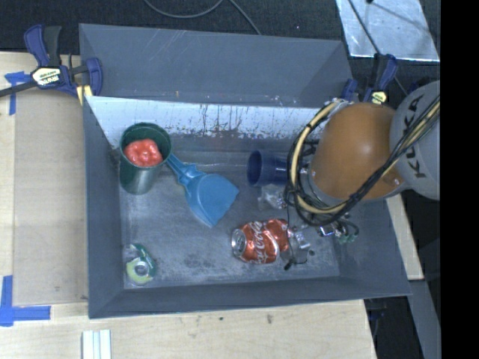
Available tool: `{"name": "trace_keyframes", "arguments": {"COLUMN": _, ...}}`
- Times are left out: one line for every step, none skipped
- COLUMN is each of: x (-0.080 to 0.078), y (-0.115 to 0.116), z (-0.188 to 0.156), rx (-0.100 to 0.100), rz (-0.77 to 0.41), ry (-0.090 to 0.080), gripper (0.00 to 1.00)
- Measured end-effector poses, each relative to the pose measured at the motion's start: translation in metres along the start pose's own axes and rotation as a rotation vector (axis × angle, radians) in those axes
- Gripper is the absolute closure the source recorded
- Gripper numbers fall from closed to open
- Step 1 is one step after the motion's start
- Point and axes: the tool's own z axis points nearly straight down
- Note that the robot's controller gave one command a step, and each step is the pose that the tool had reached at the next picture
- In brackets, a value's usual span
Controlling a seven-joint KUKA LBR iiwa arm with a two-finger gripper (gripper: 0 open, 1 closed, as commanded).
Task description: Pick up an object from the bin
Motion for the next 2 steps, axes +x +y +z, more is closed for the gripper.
{"name": "trace_keyframes", "arguments": {"x": 0.001, "y": 0.017, "z": 0.041, "rx": -0.003, "rz": -0.002, "ry": 0.010, "gripper": 0.00}}
{"name": "trace_keyframes", "arguments": {"x": -0.001, "y": 0.040, "z": 0.067, "rx": 0.000, "rz": 0.130, "ry": -0.001, "gripper": 1.00}}
